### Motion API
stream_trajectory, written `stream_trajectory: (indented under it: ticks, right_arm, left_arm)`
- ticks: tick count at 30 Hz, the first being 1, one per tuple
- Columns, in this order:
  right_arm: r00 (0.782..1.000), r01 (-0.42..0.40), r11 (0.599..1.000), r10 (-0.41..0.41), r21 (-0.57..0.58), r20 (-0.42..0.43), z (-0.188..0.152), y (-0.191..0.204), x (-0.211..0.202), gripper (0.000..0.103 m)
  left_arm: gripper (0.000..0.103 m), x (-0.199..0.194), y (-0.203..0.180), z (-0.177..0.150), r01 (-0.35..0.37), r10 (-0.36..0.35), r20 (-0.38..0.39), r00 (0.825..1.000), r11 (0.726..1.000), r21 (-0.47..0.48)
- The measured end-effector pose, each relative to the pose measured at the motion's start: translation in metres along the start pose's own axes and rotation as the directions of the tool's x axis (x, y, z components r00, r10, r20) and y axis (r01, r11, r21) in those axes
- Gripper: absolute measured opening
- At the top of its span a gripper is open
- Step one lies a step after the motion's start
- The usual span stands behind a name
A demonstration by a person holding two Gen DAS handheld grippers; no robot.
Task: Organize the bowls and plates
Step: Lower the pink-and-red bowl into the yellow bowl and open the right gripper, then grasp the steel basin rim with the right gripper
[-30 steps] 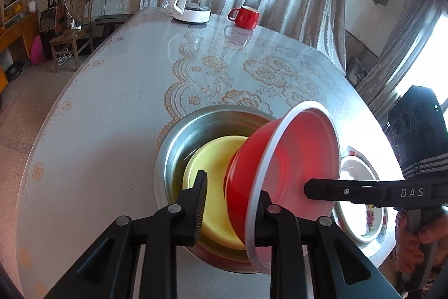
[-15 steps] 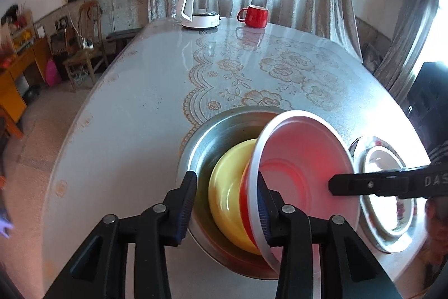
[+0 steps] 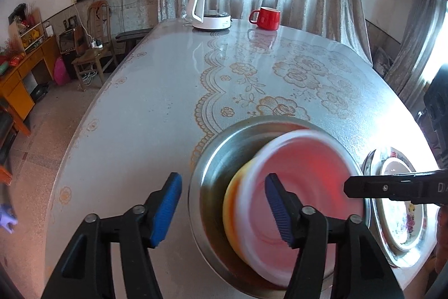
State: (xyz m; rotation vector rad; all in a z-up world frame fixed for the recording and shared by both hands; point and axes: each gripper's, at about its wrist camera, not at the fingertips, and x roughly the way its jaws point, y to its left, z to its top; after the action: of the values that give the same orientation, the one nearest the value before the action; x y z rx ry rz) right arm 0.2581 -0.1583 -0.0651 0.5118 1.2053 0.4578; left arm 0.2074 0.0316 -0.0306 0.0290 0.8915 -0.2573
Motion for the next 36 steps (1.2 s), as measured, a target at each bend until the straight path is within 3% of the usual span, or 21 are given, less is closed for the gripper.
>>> stream_trajectory:
  ticks: [2,14,19,23,26,30,36]
  right_arm:
    - [1.0,0.019,1.0,-0.019,-0.008,0.004,0.001,0.001,0.0,0.007]
    - [0.998,0.052,0.997,-0.049,-0.055,0.04,-0.002,0.006,-0.006,0.011]
    - [0.993,0.105,0.988,-0.099,-0.114,0.06,-0.008,0.017,-0.006,0.022]
    - [0.99,0.137,0.979,-0.134,-0.148,0.033,-0.006,0.025,0.005,0.023]
    - [0.977,0.211,0.952,-0.208,-0.22,0.04,-0.005,0.036,0.015,0.023]
    - [0.943,0.332,0.889,-0.324,-0.315,0.079,0.0,0.047,0.026,0.023]
    - [0.921,0.389,0.863,-0.361,-0.322,0.146,0.009,0.045,0.024,0.023]
  left_arm:
    - [0.08,-0.002,0.004,0.001,0.0,0.0,0.016,1.0,1.0,-0.03]
    - [0.08,-0.024,0.03,-0.01,0.011,0.003,0.094,0.996,0.989,-0.15]
    - [0.08,-0.031,0.041,-0.025,0.016,0.006,0.1,0.995,0.977,-0.215]
    - [0.08,-0.032,0.045,-0.038,-0.007,0.027,0.085,0.996,0.973,-0.23]
    - [0.08,-0.03,0.047,-0.046,-0.003,0.02,0.066,0.998,0.972,-0.235]
    - [0.08,-0.028,0.046,-0.053,0.006,0.005,0.045,0.999,0.974,-0.228]
    - [0.082,-0.025,0.043,-0.058,0.014,-0.008,0.028,1.0,0.976,-0.217]
